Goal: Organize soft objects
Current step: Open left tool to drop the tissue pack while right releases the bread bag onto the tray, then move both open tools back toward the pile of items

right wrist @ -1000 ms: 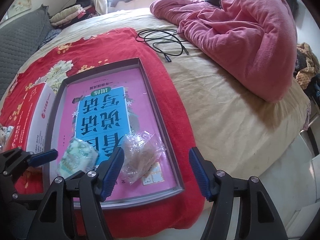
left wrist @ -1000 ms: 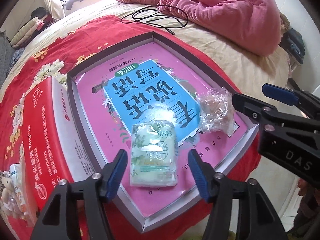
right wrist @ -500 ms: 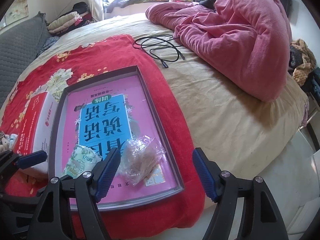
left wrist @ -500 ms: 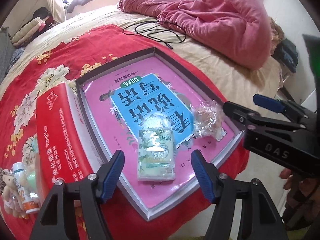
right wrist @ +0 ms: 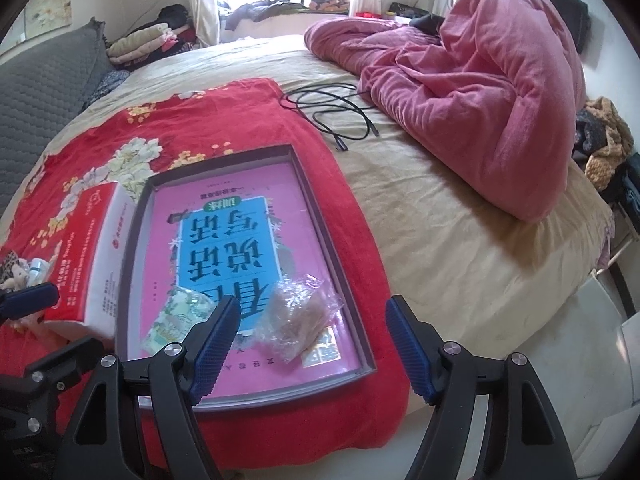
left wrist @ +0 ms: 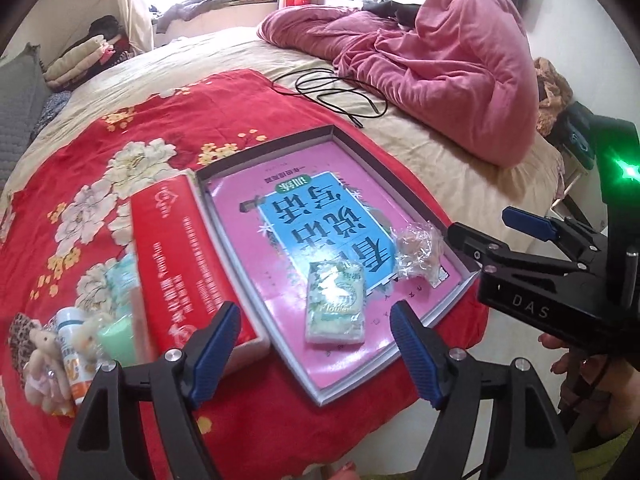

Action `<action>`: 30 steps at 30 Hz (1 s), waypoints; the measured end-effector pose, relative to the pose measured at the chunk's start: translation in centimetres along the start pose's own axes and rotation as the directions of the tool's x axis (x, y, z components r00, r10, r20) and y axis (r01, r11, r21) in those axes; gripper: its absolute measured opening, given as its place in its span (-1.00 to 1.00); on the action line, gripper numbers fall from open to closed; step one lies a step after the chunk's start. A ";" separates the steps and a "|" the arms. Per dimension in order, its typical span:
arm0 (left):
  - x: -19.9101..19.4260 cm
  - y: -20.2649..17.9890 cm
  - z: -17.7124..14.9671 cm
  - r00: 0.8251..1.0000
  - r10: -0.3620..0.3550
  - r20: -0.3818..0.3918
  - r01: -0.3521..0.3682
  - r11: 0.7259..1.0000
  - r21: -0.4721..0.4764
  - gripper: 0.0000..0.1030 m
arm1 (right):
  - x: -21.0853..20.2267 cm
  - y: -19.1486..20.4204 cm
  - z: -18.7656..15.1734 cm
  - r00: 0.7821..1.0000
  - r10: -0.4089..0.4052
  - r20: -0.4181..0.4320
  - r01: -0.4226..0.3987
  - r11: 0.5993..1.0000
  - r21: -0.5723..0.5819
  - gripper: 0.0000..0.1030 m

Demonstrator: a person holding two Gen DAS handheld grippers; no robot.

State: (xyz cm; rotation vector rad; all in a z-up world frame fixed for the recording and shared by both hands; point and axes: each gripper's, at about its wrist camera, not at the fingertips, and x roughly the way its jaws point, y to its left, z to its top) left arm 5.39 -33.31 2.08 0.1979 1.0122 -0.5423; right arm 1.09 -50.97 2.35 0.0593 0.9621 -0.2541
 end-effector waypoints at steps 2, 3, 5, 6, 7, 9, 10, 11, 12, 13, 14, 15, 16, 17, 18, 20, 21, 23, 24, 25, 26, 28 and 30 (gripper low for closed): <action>-0.7 0.3 -0.4 1.000 0.004 0.007 -0.004 1.000 -0.006 0.48 | -0.5 0.4 0.0 1.000 0.002 0.009 -0.002 1.000 -0.006 0.48; -1.0 0.5 -0.5 1.000 0.012 0.013 -0.012 1.000 -0.007 0.48 | -0.9 0.7 0.0 1.000 0.000 0.015 0.000 1.000 -0.013 0.48; -1.6 0.9 -0.9 0.999 0.046 0.022 -0.046 0.999 -0.009 0.48 | -1.2 1.3 0.0 1.000 -0.015 0.025 0.016 0.999 -0.035 0.49; -1.9 1.1 -1.1 0.998 0.064 0.022 -0.064 0.998 -0.013 0.48 | -1.5 1.6 0.0 0.999 -0.021 0.032 0.022 0.999 -0.050 0.49; -2.1 1.4 -1.2 0.998 0.066 0.020 -0.065 0.998 -0.021 0.48 | -1.8 1.9 0.0 0.999 -0.032 0.037 0.035 0.997 -0.063 0.49; -2.6 2.1 -1.4 0.998 0.063 0.017 -0.063 0.997 -0.040 0.48 | -2.3 2.6 0.1 0.998 -0.042 0.048 0.047 0.995 -0.089 0.49; -2.9 2.5 -1.5 0.998 0.066 0.021 -0.065 0.997 -0.050 0.49 | -2.6 2.8 0.1 0.998 -0.035 0.053 0.039 0.995 -0.092 0.50; -3.2 2.7 -1.6 0.997 0.071 0.025 -0.069 0.996 -0.057 0.49 | -2.9 3.0 0.2 0.998 -0.023 0.055 0.028 0.996 -0.090 0.50; -3.5 3.1 -1.7 0.997 0.076 0.031 -0.074 0.995 -0.065 0.49 | -3.2 3.3 0.3 0.998 -0.007 0.058 0.012 0.996 -0.085 0.50; -4.0 3.5 -1.8 0.996 0.084 0.038 -0.081 0.994 -0.075 0.49 | -3.5 3.5 0.4 0.998 0.001 0.063 0.005 0.996 -0.085 0.50; -4.5 3.9 -1.9 0.995 0.091 0.045 -0.087 0.993 -0.084 0.51 | -3.9 3.9 0.4 0.998 0.000 0.070 0.006 0.996 -0.090 0.50; -4.8 4.1 -2.0 0.994 0.097 0.050 -0.092 0.992 -0.091 0.55 | -4.1 4.2 0.5 0.997 -0.008 0.078 0.016 0.995 -0.098 0.51; -5.2 4.5 -2.1 0.993 0.108 0.054 -0.102 0.990 -0.099 0.56 | -4.5 4.7 0.5 0.995 -0.023 0.093 0.034 0.992 -0.118 0.51; -5.5 4.8 -2.2 0.992 0.113 0.056 -0.106 0.989 -0.106 0.57 | -4.8 5.0 0.6 0.994 -0.026 0.102 0.040 0.991 -0.131 0.51; -5.9 5.2 -2.4 0.991 0.114 0.063 -0.106 0.987 -0.117 0.57 | -5.0 5.3 0.6 0.994 -0.016 0.105 0.031 0.990 -0.137 0.51; -6.5 5.7 -2.6 0.990 0.123 0.068 -0.114 0.986 -0.123 0.57 | -5.3 5.6 0.8 0.995 0.020 0.098 -0.008 0.993 -0.122 0.52; -6.7 5.9 -2.7 0.989 0.128 0.069 -0.118 0.985 -0.127 0.57 | -5.4 6.0 0.8 0.995 0.023 0.096 -0.011 0.993 -0.118 0.52; -7.3 6.5 -2.9 0.989 0.135 0.067 -0.124 0.982 -0.144 0.57 | -5.8 6.5 0.9 0.994 0.021 0.104 -0.007 0.991 -0.131 0.52; -7.6 6.8 -3.1 0.988 0.135 0.070 -0.124 0.981 -0.152 0.57 | -6.0 6.9 0.9 0.994 0.026 0.107 -0.011 0.991 -0.134 0.52; -8.0 7.1 -3.2 0.988 0.137 0.073 -0.124 0.980 -0.157 0.57 | -6.2 7.0 0.9 0.993 0.045 0.104 -0.031 0.991 -0.132 0.52; -8.4 7.3 -3.4 0.987 0.143 0.078 -0.129 0.979 -0.158 0.57 | -6.4 7.3 0.9 0.993 0.064 0.102 -0.050 0.990 -0.128 0.52; -9.0 7.9 -3.7 0.983 0.161 0.085 -0.145 0.976 -0.163 0.57 | -6.9 8.1 1.0 0.991 0.076 0.108 -0.060 0.988 -0.140 0.52; -9.8 8.8 -4.1 0.980 0.178 0.090 -0.159 0.971 -0.180 0.57 | -7.2 9.2 1.1 0.990 0.065 0.121 -0.043 0.984 -0.173 0.53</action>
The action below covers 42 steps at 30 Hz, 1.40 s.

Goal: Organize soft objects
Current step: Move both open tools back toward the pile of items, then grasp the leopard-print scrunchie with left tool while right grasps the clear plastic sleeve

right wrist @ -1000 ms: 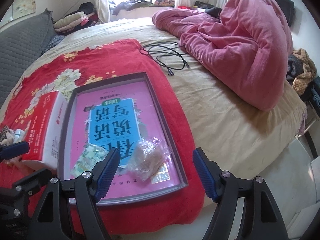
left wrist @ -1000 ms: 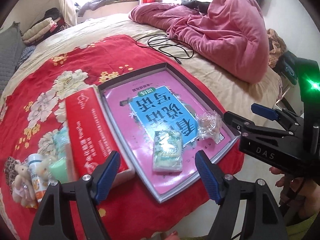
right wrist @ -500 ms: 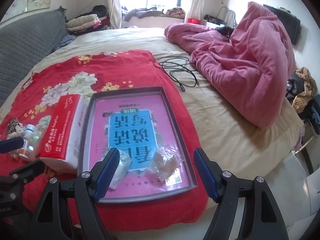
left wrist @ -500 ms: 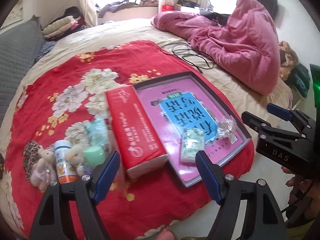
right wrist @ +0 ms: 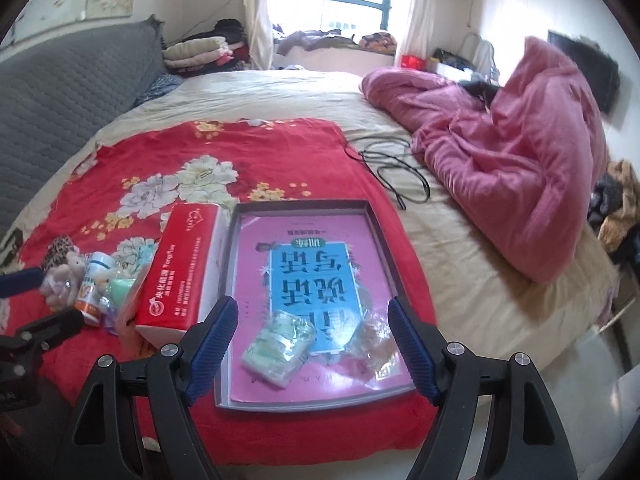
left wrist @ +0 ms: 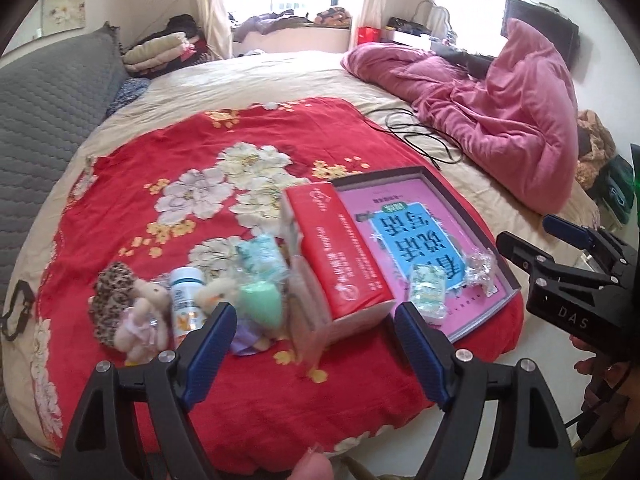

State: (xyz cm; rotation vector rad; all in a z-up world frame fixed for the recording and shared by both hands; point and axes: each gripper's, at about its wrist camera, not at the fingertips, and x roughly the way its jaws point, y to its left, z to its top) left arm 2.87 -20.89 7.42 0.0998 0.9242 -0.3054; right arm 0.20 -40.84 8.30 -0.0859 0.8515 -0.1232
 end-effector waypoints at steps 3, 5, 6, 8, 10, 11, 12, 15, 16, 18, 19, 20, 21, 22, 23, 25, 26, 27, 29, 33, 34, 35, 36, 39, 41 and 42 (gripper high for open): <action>-0.8 1.5 -0.3 1.000 0.016 0.014 -0.015 1.000 -0.021 0.57 | -0.4 1.6 0.4 1.000 0.029 0.010 -0.029 0.999 -0.022 0.53; -1.2 2.6 -0.5 0.999 0.032 0.018 -0.031 0.999 -0.034 0.57 | -0.6 2.8 0.6 0.999 0.042 0.017 -0.042 0.998 -0.039 0.53; -1.4 3.2 -0.7 0.999 0.033 0.017 -0.032 0.999 -0.041 0.57 | -0.8 3.5 0.7 0.999 0.043 0.020 -0.042 0.998 -0.057 0.53; -1.8 4.8 -1.2 0.999 0.041 0.019 -0.040 0.997 -0.068 0.57 | -1.1 4.9 0.9 0.998 0.053 0.028 -0.050 0.995 -0.080 0.53; -2.1 6.1 -1.7 0.998 0.055 0.020 -0.053 0.995 -0.090 0.57 | -1.3 6.1 1.0 0.997 0.078 0.027 -0.076 0.993 -0.092 0.53; -2.3 6.9 -2.0 0.998 0.059 0.018 -0.057 0.993 -0.101 0.57 | -1.4 7.0 1.0 0.996 0.085 0.025 -0.082 0.991 -0.103 0.53; -2.5 7.5 -2.2 0.998 0.062 0.015 -0.060 0.992 -0.109 0.57 | -1.4 7.6 1.1 0.996 0.087 0.026 -0.084 0.990 -0.113 0.53; -3.0 9.7 -2.9 0.997 0.075 0.007 -0.073 0.988 -0.138 0.57 | -1.5 9.6 1.0 0.995 0.098 0.026 -0.094 0.986 -0.139 0.53; -3.3 10.4 -3.2 0.997 0.078 0.008 -0.076 0.986 -0.146 0.57 | -1.4 10.3 1.0 0.994 0.107 0.021 -0.103 0.984 -0.142 0.53; -3.6 11.8 -3.7 0.996 0.083 0.009 -0.081 0.984 -0.158 0.57 | -1.3 11.5 0.9 0.993 0.115 0.013 -0.112 0.982 -0.150 0.53; -3.7 12.3 -3.8 0.996 0.088 0.006 -0.086 0.983 -0.165 0.57 | -1.3 11.9 0.7 0.993 0.117 0.009 -0.114 0.981 -0.155 0.53; -3.8 13.0 -4.1 0.996 0.091 0.005 -0.088 0.981 -0.174 0.57 | -1.2 12.4 0.7 0.993 0.120 0.006 -0.117 0.980 -0.160 0.53; -3.9 13.5 -4.3 0.996 0.093 0.002 -0.091 0.979 -0.181 0.57 | -1.2 13.1 0.6 0.992 0.125 0.002 -0.123 0.978 -0.167 0.53; -4.0 14.2 -4.6 0.996 0.094 0.000 -0.093 0.977 -0.191 0.57 | -1.2 13.5 0.5 0.992 0.125 -0.001 -0.123 0.977 -0.171 0.53; -4.1 14.7 -4.8 0.996 0.094 0.001 -0.092 0.976 -0.198 0.57 | -1.1 14.0 0.4 0.992 0.126 -0.006 -0.125 0.976 -0.176 0.53; -4.4 15.8 -5.4 0.996 0.093 -0.001 -0.091 0.973 -0.212 0.57 | -1.0 14.8 0.3 0.991 0.134 -0.007 -0.133 0.974 -0.182 0.53; -4.4 16.2 -5.6 0.995 0.096 -0.005 -0.095 0.972 -0.217 0.57 | -0.9 15.3 0.2 0.990 0.138 -0.010 -0.137 0.974 -0.181 0.53; -4.4 16.8 -5.8 0.995 0.095 -0.009 -0.094 0.969 -0.229 0.57 | -0.9 15.6 0.2 0.990 0.143 -0.014 -0.143 0.973 -0.181 0.53; -4.5 17.7 -6.2 0.996 0.088 -0.011 -0.088 0.965 -0.249 0.57 | -0.9 16.3 0.1 0.989 0.149 -0.020 -0.150 0.972 -0.181 0.53; -4.7 19.3 -6.8 0.996 0.092 -0.016 -0.093 0.956 -0.278 0.57 | -1.0 17.5 0.1 0.988 0.149 -0.025 -0.151 0.971 -0.184 0.53; -4.7 19.7 -7.0 0.995 0.094 -0.015 -0.094 0.954 -0.286 0.57 | -0.9 17.7 0.1 0.989 0.148 -0.028 -0.150 0.971 -0.185 0.53; -4.6 20.1 -7.2 0.995 0.096 -0.019 -0.097 0.951 -0.294 0.57 | -0.9 17.8 0.1 0.988 0.149 -0.029 -0.151 0.971 -0.185 0.53; -4.5 20.5 -7.4 0.995 0.097 -0.021 -0.099 0.948 -0.302 0.57 | -0.8 18.1 0.1 0.988 0.149 -0.029 -0.152 0.971 -0.187 0.53; -4.0 21.6 -8.0 0.995 0.097 -0.034 -0.103 0.938 -0.330 0.57 | -0.6 18.5 -0.1 0.988 0.154 -0.030 -0.157 0.970 -0.187 0.53; -3.5 22.4 -8.4 0.995 0.094 -0.046 -0.104 0.933 -0.345 0.57 | -0.3 18.8 -0.2 0.987 0.154 -0.036 -0.158 0.969 -0.190 0.53; -3.3 22.6 -8.6 0.994 0.095 -0.054 -0.107 0.931 -0.349 0.57 | 0.0 18.9 -0.3 0.987 0.153 -0.042 -0.158 0.969 -0.192 0.53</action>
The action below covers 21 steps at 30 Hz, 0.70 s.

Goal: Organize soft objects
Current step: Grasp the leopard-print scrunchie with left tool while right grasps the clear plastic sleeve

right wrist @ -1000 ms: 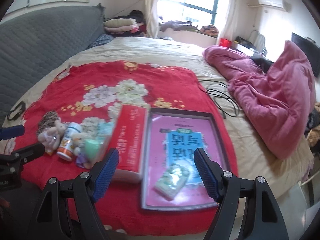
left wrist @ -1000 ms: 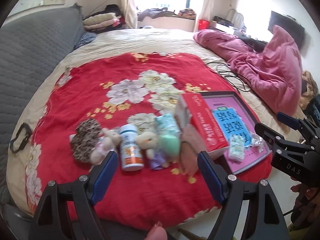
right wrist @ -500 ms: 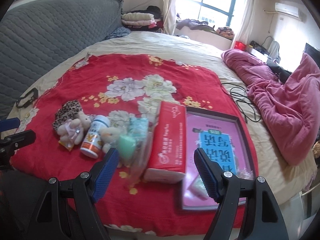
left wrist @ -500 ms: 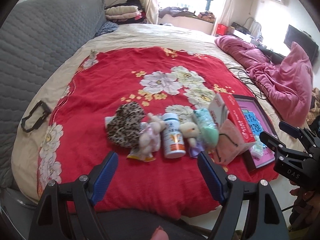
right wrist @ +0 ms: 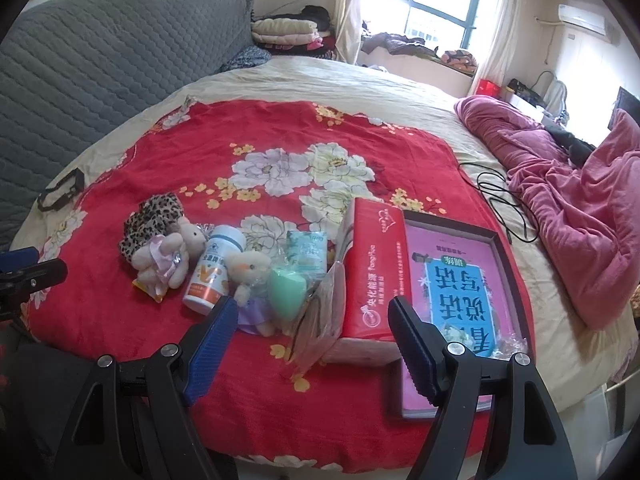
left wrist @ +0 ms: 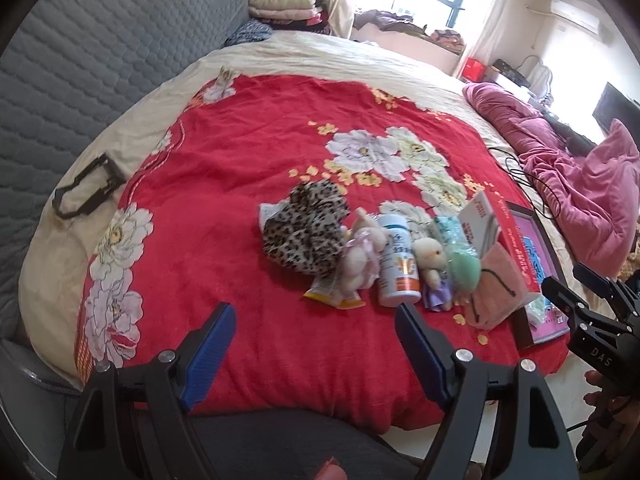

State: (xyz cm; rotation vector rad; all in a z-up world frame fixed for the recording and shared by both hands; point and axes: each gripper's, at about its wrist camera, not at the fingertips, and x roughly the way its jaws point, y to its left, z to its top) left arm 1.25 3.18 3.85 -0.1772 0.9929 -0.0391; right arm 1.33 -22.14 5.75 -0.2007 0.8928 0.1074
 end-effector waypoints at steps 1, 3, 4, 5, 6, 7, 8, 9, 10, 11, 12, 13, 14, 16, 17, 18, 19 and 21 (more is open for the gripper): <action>0.3 0.3 0.0 1.000 0.006 -0.007 -0.006 1.000 -0.006 0.57 | 0.3 0.1 -0.1 1.000 0.000 -0.005 0.000 1.000 -0.001 0.53; 0.7 0.8 -0.1 1.000 0.006 -0.008 -0.006 1.000 -0.015 0.57 | 0.7 0.1 -0.4 1.000 0.005 -0.013 -0.005 1.000 -0.001 0.53; 1.0 1.0 -0.1 1.000 0.006 -0.014 -0.007 1.000 -0.016 0.57 | 1.0 0.1 -0.5 1.000 0.008 -0.016 -0.008 1.000 -0.001 0.53; 1.3 1.2 -0.1 1.000 0.008 -0.020 -0.009 1.000 -0.020 0.57 | 1.3 0.1 -0.7 1.000 0.010 -0.018 -0.010 1.000 -0.002 0.53; 1.7 1.3 0.0 1.000 0.014 -0.028 -0.015 1.000 -0.024 0.57 | 1.6 0.2 -0.8 1.000 0.008 -0.023 -0.008 1.000 -0.004 0.53; 2.1 1.5 0.1 0.999 0.016 -0.036 -0.017 0.999 -0.027 0.57 | 2.0 0.1 -1.0 0.999 0.004 -0.034 -0.004 1.000 -0.006 0.53; 2.4 1.6 0.2 0.999 0.015 -0.042 -0.016 0.999 -0.030 0.57 | 2.4 0.1 -1.1 0.999 0.003 -0.043 -0.003 1.000 -0.007 0.53; 2.7 1.7 0.3 0.999 0.012 -0.045 -0.013 0.999 -0.032 0.57 | 2.8 0.0 -1.3 0.999 0.001 -0.051 -0.001 1.000 -0.006 0.53; 2.9 1.8 0.4 0.999 0.010 -0.047 -0.012 0.999 -0.035 0.57 | 3.1 0.0 -1.4 0.998 -0.001 -0.057 0.001 1.000 -0.006 0.53; 3.2 2.0 0.6 0.999 0.010 -0.051 -0.012 0.999 -0.043 0.57 | 3.3 -0.2 -1.5 0.998 -0.001 -0.061 0.001 1.000 -0.004 0.53; 3.6 2.1 0.8 0.998 0.005 -0.056 -0.008 0.999 -0.047 0.57 | 3.5 -0.2 -1.6 0.998 0.000 -0.063 0.000 1.000 -0.001 0.53; 3.9 2.2 1.0 0.998 -0.003 -0.059 0.000 0.999 -0.051 0.57 | 3.7 -0.3 -1.7 0.998 0.002 -0.066 -0.002 1.000 0.003 0.53; 4.3 2.2 1.2 0.998 -0.006 -0.062 0.003 0.999 -0.052 0.57 | 3.9 -0.4 -1.7 0.998 0.000 -0.071 0.001 1.000 0.007 0.53; 5.0 2.3 1.6 0.997 -0.008 -0.071 0.005 0.999 -0.048 0.57 | 4.4 -0.7 -1.9 0.997 -0.002 -0.081 0.004 1.000 0.018 0.53; 5.3 2.4 1.8 0.997 -0.003 -0.071 0.000 0.999 -0.047 0.57 | 4.5 -0.8 -1.9 0.997 -0.001 -0.083 0.003 1.000 0.021 0.53; 5.8 2.5 2.0 0.997 0.004 -0.075 -0.008 0.999 -0.045 0.57 | 4.7 -1.0 -2.0 0.997 -0.003 -0.083 0.005 1.000 0.026 0.53; 6.1 2.5 2.2 0.997 0.007 -0.077 -0.010 0.999 -0.046 0.57 | 4.7 -1.1 -2.0 0.997 -0.003 -0.083 0.005 1.000 0.030 0.53; 6.7 2.7 2.4 0.996 0.010 -0.084 -0.014 0.999 -0.050 0.57 | 5.0 -1.4 -2.0 0.996 0.003 -0.090 0.000 0.999 0.042 0.53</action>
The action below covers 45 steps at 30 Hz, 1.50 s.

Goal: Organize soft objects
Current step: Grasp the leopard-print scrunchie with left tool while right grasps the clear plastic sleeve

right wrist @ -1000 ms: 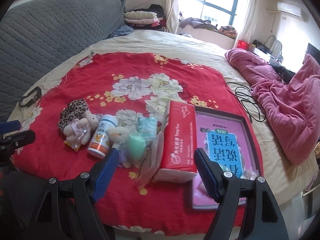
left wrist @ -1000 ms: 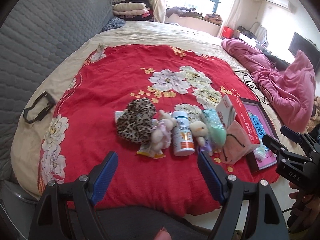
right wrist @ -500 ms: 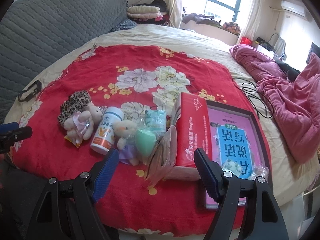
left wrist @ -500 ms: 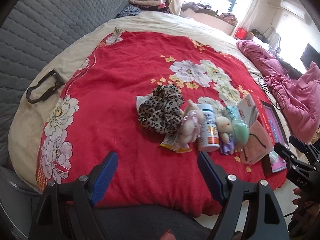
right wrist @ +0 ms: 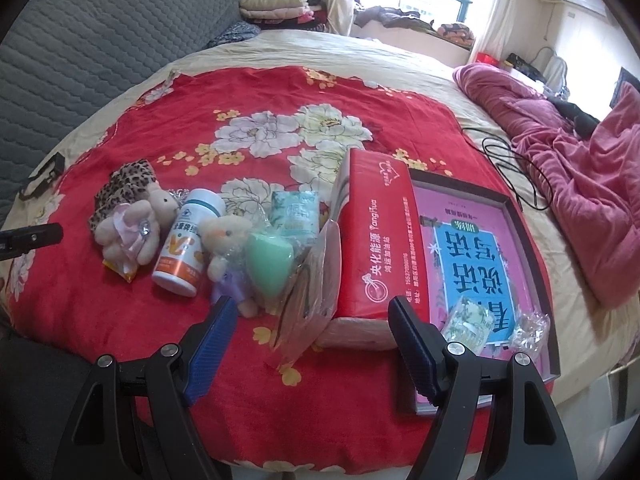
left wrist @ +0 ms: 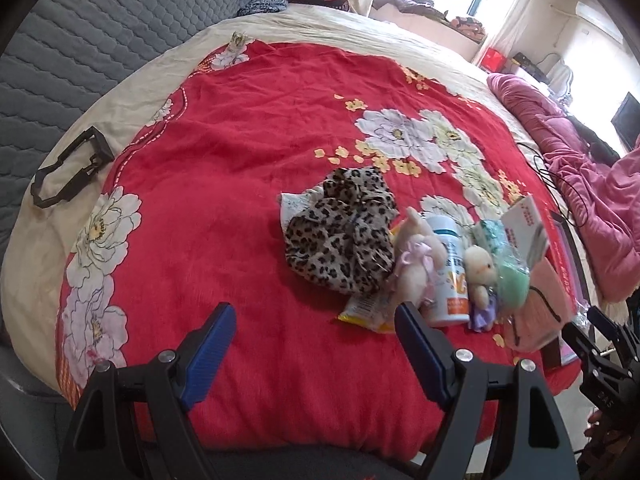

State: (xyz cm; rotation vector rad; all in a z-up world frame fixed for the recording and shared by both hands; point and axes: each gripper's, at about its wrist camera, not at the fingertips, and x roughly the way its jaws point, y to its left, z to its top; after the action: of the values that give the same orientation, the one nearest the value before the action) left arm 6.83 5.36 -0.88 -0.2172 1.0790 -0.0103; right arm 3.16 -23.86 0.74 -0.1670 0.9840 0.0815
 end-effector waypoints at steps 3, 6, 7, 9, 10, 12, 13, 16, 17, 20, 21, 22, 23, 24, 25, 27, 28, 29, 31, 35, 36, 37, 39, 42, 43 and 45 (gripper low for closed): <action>0.8 -0.1 0.3 1.000 -0.003 -0.006 0.003 1.000 0.007 0.57 | 0.7 -0.4 0.0 1.000 0.005 -0.023 -0.004 1.000 0.019 0.53; 1.4 -0.3 0.5 1.000 0.001 -0.002 -0.001 1.000 0.021 0.57 | 1.0 -0.5 0.1 1.000 0.011 -0.028 -0.011 1.000 0.027 0.53; 1.7 -0.2 0.6 1.000 -0.006 -0.004 0.007 1.000 0.021 0.57 | 1.1 -0.5 0.1 1.000 0.012 -0.027 -0.011 1.000 0.026 0.53; 2.3 0.0 0.8 1.000 -0.019 -0.007 0.019 1.000 0.013 0.57 | 1.5 -0.5 0.1 0.999 0.015 -0.037 -0.014 0.999 0.037 0.53; 2.5 0.1 1.0 1.000 -0.022 -0.010 0.022 1.000 0.011 0.57 | 1.6 -0.5 0.1 0.999 0.021 -0.039 -0.019 0.999 0.048 0.53; 2.9 0.3 1.2 1.000 -0.025 -0.007 0.025 1.000 0.009 0.57 | 1.9 -0.4 0.1 0.999 0.026 -0.039 -0.024 0.998 0.056 0.53; 3.0 0.4 1.3 1.000 -0.030 -0.004 0.030 0.999 0.011 0.57 | 2.0 -0.4 0.2 0.999 0.026 -0.040 -0.023 0.998 0.057 0.53; 3.7 0.9 1.7 1.000 -0.030 -0.005 0.030 1.000 0.003 0.57 | 2.3 -0.2 0.2 0.998 0.028 -0.050 -0.025 0.998 0.060 0.43; 4.0 1.0 1.9 0.999 -0.034 -0.010 0.034 0.999 -0.004 0.57 | 2.3 -0.1 0.2 0.999 0.021 -0.049 -0.019 0.998 0.056 0.41; 4.4 1.3 2.1 0.999 -0.047 -0.012 0.047 0.999 -0.013 0.57 | 2.4 0.7 0.4 0.999 0.025 -0.039 -0.024 0.999 0.034 0.36; 4.4 1.2 2.2 0.999 -0.051 -0.011 0.051 0.999 -0.009 0.57 | 2.4 0.8 0.5 0.999 0.026 -0.039 -0.025 0.999 0.028 0.30; 4.5 1.1 2.4 0.999 -0.053 -0.007 0.053 0.999 -0.002 0.57 | 2.4 1.0 0.6 0.999 0.034 -0.033 -0.033 0.999 0.026 0.24; 4.7 0.9 2.6 0.999 -0.053 -0.004 0.053 0.999 0.004 0.57 | 2.4 1.1 0.6 0.999 0.039 -0.028 -0.038 0.999 0.026 0.15; 4.8 0.8 2.7 0.998 -0.055 -0.003 0.055 0.998 0.008 0.57 | 2.5 1.3 0.7 0.999 0.042 -0.029 -0.041 0.999 0.026 0.12; 4.9 0.7 3.0 0.998 -0.055 -0.002 0.055 0.998 0.010 0.57 | 2.7 1.4 0.8 0.998 0.044 -0.032 -0.044 0.999 0.027 0.12; 5.3 0.4 3.4 0.998 -0.058 -0.006 0.058 0.998 0.018 0.57 | 3.2 1.5 0.7 0.998 0.044 -0.043 -0.043 0.999 0.029 0.05; 5.3 0.2 3.5 0.998 -0.061 -0.004 0.061 0.998 0.027 0.57 | 3.4 1.6 0.7 0.998 0.048 -0.050 -0.046 0.998 0.031 0.02; 5.4 0.0 3.6 0.998 -0.063 0.000 0.063 0.997 0.035 0.57 | 3.6 1.7 0.6 0.997 0.052 -0.052 -0.050 0.998 0.033 -0.02; 5.6 -0.4 3.8 0.998 -0.068 0.001 0.068 0.996 0.051 0.57 | 4.0 2.0 0.5 0.997 0.055 -0.051 -0.053 0.998 0.030 -0.07; 6.4 -0.7 4.1 0.998 -0.069 -0.011 0.069 0.995 0.066 0.51 | 4.8 2.0 0.6 0.997 0.052 -0.055 -0.050 0.998 0.037 -0.31; 6.6 -0.7 4.1 0.998 -0.068 -0.016 0.069 0.995 0.066 0.44 | 4.9 1.9 0.7 0.997 0.049 -0.052 -0.047 0.998 0.042 -0.43; 6.8 -0.6 4.1 0.997 -0.071 -0.020 0.072 0.996 0.060 0.40 | 5.0 1.8 0.8 0.998 0.047 -0.045 -0.045 0.998 0.042 -0.49; 7.1 -0.4 4.1 0.996 -0.088 -0.027 0.090 0.994 0.057 0.21 | 5.1 1.7 0.8 0.998 0.047 -0.040 -0.046 0.998 0.037 -0.71; 7.4 -0.5 4.1 0.994 -0.105 -0.038 0.107 0.993 0.057 -0.11 | 5.2 1.2 0.9 0.998 0.055 -0.034 -0.053 0.998 0.047 -0.75; 7.4 -0.6 4.0 0.993 -0.110 -0.039 0.112 0.992 0.060 -0.19 | 5.2 1.0 0.9 0.998 0.059 -0.031 -0.057 0.997 0.056 -0.76; 7.6 -0.7 3.9 0.993 -0.107 -0.042 0.109 0.992 0.065 -0.57 | 5.1 0.4 0.8 0.997 0.069 -0.026 -0.067 0.995 0.078 -0.80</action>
State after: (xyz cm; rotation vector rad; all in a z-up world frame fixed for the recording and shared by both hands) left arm 13.92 4.47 -5.56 -0.2148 1.1020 -0.1484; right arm 6.59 -23.33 -3.07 -0.0640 1.0198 0.1033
